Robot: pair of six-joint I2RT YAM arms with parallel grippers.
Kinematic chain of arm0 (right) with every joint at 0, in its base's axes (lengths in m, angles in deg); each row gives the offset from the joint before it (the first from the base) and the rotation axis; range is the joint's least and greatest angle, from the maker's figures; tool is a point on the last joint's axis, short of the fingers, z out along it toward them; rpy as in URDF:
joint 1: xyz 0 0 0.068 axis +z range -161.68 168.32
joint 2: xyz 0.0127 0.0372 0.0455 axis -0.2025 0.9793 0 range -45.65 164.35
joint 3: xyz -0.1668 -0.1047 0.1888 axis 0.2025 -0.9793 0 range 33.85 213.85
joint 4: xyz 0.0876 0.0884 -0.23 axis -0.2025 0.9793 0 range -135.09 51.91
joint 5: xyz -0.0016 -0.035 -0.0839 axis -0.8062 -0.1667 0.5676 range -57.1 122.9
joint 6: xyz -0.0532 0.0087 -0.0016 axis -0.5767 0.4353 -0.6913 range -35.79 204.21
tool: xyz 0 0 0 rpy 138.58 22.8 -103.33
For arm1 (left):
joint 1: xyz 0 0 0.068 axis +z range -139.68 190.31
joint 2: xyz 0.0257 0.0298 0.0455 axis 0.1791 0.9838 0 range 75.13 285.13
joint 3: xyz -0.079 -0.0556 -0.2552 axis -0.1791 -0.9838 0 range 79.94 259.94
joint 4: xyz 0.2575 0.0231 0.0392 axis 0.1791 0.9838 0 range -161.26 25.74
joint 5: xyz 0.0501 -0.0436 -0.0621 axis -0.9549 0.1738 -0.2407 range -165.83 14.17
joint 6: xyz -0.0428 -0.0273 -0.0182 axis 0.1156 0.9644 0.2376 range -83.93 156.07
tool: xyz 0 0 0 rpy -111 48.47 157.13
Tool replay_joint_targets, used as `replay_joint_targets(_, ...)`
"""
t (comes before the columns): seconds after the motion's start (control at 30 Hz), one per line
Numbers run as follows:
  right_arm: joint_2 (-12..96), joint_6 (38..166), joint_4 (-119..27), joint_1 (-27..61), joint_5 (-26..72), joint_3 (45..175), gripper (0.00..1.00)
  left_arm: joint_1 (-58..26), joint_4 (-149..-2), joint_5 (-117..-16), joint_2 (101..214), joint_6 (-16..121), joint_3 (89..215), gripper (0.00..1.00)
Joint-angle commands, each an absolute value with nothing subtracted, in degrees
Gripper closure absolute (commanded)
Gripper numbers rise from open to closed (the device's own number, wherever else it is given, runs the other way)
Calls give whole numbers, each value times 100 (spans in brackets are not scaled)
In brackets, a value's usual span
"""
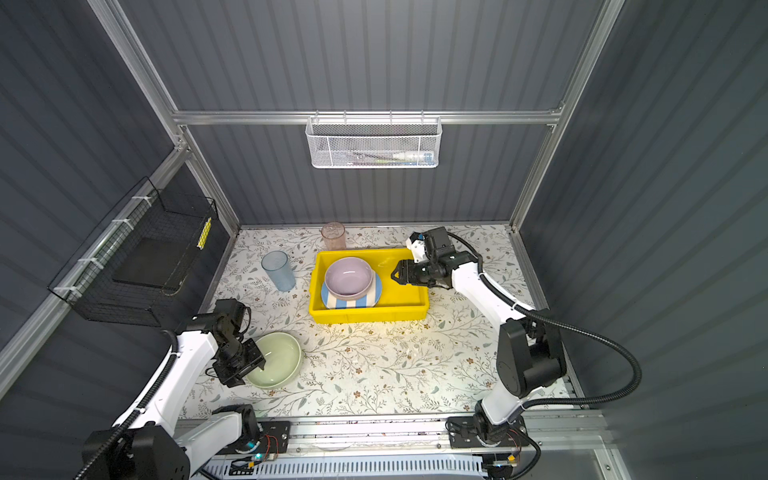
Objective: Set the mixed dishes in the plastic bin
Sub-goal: 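Raise the right gripper from the bowl while the left gripper moves toward the green bowl, then pinch the pale green bowl rim with the left gripper while the right gripper waits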
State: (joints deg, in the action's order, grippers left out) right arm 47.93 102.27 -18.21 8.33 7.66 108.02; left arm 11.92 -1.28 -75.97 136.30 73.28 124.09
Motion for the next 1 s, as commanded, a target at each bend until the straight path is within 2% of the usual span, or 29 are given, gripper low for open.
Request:
replay_joint_targets(0.0, 4883, 10317, -1962, 769, 562, 10693, 35, 1225, -131, -7480, 13583, 7447, 12317, 52)
replay_joint_targets(0.27, 4866, 10350, -2117, 683, 443, 10559, 35, 1216, -190, -7482, 13591, 7509, 12250, 58)
replay_joint_targets(0.4, 4840, 10381, -2220, 634, 368, 10454, 35, 1216, -216, -7427, 13722, 7451, 12237, 66)
replay_joint_targets(0.63, 4768, 10467, -2504, 539, 250, 10258, 35, 1157, -248, -7440, 13882, 7423, 12255, 67)
replay_joint_targets(0.77, 4743, 10442, -2505, 497, 233, 10241, 35, 1035, -270, -7514, 14053, 7436, 12323, 74)
replay_joint_targets(0.97, 4659, 10416, -2518, 414, 235, 10181, 35, 757, -290, -7723, 14297, 7485, 12419, 76)
